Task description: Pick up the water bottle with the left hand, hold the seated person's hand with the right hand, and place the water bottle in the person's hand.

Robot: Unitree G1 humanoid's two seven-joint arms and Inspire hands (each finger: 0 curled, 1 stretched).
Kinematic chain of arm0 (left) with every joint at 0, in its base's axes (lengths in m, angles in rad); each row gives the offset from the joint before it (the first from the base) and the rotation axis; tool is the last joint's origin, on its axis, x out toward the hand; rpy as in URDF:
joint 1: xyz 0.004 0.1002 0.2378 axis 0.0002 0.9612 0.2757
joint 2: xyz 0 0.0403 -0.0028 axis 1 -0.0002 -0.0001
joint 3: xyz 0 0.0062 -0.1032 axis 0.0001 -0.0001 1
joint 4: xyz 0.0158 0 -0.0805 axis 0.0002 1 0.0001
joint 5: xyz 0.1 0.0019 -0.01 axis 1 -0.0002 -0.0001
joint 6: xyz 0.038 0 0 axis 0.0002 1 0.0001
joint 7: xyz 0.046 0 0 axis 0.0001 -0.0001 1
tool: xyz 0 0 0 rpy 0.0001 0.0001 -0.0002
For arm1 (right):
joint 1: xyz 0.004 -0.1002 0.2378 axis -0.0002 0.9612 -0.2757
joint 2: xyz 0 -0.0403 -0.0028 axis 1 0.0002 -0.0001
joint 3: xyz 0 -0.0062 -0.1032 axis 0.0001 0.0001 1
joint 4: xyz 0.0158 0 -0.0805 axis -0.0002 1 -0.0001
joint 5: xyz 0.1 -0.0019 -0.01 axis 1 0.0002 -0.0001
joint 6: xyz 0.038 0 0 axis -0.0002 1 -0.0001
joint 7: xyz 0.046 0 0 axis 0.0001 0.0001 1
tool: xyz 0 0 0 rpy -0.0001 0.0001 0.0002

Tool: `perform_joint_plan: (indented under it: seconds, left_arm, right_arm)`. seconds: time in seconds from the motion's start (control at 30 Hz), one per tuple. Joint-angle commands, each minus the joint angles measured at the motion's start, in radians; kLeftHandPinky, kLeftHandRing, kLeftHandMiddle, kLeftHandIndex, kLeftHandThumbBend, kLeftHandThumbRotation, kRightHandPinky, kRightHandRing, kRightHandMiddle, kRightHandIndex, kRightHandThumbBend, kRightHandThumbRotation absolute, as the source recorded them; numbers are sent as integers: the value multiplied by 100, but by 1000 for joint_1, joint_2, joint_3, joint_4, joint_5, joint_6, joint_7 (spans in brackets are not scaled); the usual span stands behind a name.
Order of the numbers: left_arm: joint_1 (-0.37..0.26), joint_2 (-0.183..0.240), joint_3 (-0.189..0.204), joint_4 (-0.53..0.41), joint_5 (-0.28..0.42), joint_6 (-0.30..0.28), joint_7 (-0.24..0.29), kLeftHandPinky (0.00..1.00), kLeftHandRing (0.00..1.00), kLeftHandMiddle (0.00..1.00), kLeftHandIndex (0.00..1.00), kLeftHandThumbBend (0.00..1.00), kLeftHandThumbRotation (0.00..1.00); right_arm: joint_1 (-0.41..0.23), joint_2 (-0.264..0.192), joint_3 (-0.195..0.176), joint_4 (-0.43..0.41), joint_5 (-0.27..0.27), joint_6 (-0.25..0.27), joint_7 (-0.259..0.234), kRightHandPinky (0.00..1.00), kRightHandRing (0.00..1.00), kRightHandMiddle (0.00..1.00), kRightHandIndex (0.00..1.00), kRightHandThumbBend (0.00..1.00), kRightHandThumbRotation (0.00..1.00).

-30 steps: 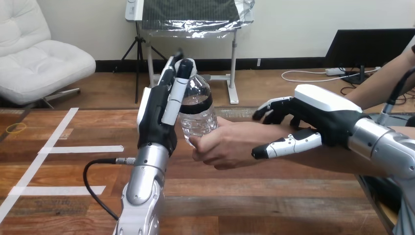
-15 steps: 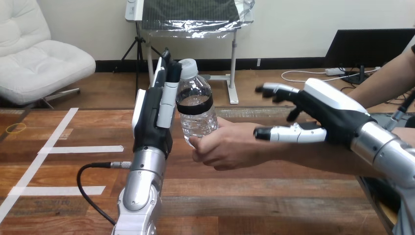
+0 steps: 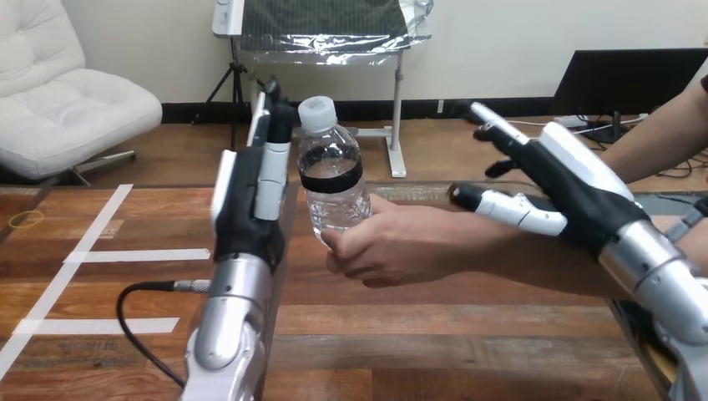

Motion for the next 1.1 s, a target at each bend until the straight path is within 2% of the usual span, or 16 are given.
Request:
perform_joint_plan:
  seconds: [0.0, 0.17, 0.33, 0.5, 0.57, 0.63, 0.7, 0.77, 0.87, 1.07]
  left_arm:
    - [27, -22, -12, -109, -32, -3, -16, 100, 100, 100, 100, 98, 100]
    - [70, -20, -22, -164, -33, -4, -11, 100, 100, 100, 100, 97, 100]
    - [123, -22, -32, -241, -34, 2, -5, 100, 100, 100, 100, 96, 100]
    - [177, -20, -39, -299, -39, -36, -9, 100, 97, 96, 96, 93, 100]
    - [189, -21, -42, -314, -38, -39, -5, 100, 96, 95, 95, 92, 100]
    - [210, -26, -42, -332, -35, -68, 1, 99, 94, 93, 93, 92, 100]
    - [235, -19, -43, -349, -30, -117, -5, 96, 91, 91, 92, 92, 99]
    - [245, -14, -45, -356, -28, -135, -9, 93, 89, 90, 91, 91, 98]
    - [275, -16, -45, -384, -26, -159, -1, 90, 87, 89, 90, 91, 97]
    - [342, -6, -47, -462, -42, -183, -10, 87, 85, 87, 88, 94, 95]
  right_arm:
    - [6, 48, -34, -11, 61, -44, -23, 81, 96, 99, 100, 100, 100]
    - [25, 73, -49, -32, 107, -65, -25, 87, 98, 99, 100, 100, 100]
    - [57, 118, -66, -68, 175, -93, -34, 90, 99, 98, 98, 100, 100]
    - [107, 150, -75, -123, 253, -112, -18, 97, 100, 99, 98, 100, 100]
    - [119, 156, -76, -136, 264, -117, -17, 98, 100, 99, 98, 100, 100]
    - [144, 168, -75, -165, 257, -132, -32, 99, 100, 99, 97, 100, 100]
    - [182, 206, -73, -206, 269, -150, -57, 98, 99, 98, 96, 100, 100]
    - [197, 221, -73, -224, 274, -154, -64, 97, 98, 96, 95, 100, 100]
    - [232, 229, -68, -246, 305, -177, -41, 96, 98, 97, 95, 100, 100]
    - [312, 292, -50, -289, 342, -244, -47, 94, 95, 94, 93, 100, 100]
